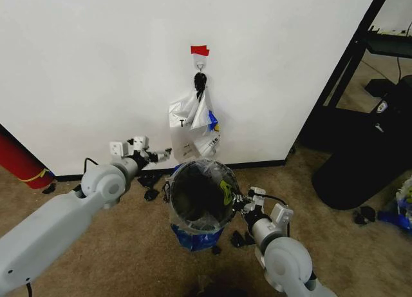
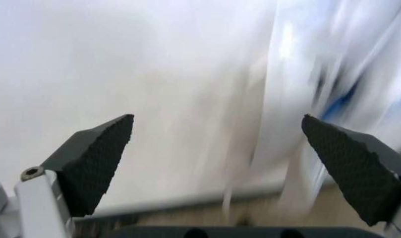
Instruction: Pick up the garbage bag from the wall and place it over the trash bin.
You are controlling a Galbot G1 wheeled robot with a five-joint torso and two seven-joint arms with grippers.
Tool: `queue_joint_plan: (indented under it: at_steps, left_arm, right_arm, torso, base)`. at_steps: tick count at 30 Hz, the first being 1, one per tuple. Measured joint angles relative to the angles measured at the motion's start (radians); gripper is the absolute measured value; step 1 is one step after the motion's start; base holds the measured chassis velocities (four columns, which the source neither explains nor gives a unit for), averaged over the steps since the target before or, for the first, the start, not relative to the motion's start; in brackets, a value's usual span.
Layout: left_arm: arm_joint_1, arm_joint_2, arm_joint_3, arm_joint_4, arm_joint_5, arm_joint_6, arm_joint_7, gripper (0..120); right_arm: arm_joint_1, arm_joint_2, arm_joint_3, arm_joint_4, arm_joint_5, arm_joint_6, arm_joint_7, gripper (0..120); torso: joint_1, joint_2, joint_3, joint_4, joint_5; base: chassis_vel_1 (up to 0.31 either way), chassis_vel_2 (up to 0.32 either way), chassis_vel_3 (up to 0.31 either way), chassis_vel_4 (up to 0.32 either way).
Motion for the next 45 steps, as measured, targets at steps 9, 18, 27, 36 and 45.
queue_joint_plan:
  at_steps: [9, 18, 27, 36, 45]
  left_arm:
    - [0.428, -0.094, -0.423, -0.197, 0.185, -0.178, 0.148, 100]
    - [0.786, -0.266, -0.575, -0.242, 0.568, -0.402, 0.243, 100]
    - [0.917, -0.422, -0.634, -0.214, 0.655, -0.479, 0.268, 100]
    - [0.922, -0.43, -0.639, -0.216, 0.644, -0.479, 0.263, 100]
    - [0.91, -0.42, -0.634, -0.21, 0.614, -0.457, 0.254, 100]
  right_arm:
    - [0.04, 0.007, 0.023, -0.048, 0.044, -0.058, 0.046, 1]
    - [0.071, 0.018, 0.019, -0.075, 0.05, -0.077, 0.048, 1]
    - [0.081, 0.026, 0.003, -0.096, 0.059, -0.108, 0.047, 1]
    - [0.098, 0.034, -0.009, -0.13, 0.058, -0.12, 0.048, 8]
    - [0.09, 0.047, -0.014, -0.157, 0.062, -0.107, 0.003, 44]
  torso:
    - [0.0, 0.0, 0.0, 0.0, -0.0001]
    - [0.0, 0.0, 0.0, -0.0012, 0.0]
    - [0.0, 0.0, 0.0, -0.0009, -0.0004]
    - [0.0, 0.0, 0.0, -0.001, -0.0003]
    - [0.0, 0.0, 0.0, -0.0009, -0.0003]
  base:
    - [0.0, 0.0, 0.0, 0.0]
    - [0.0, 0.0, 0.0, 0.0]
    - [0.0, 0.0, 0.0, 0.0]
    - [0.0, 0.0, 0.0, 0.0]
    - [0.0, 0.0, 0.0, 0.0]
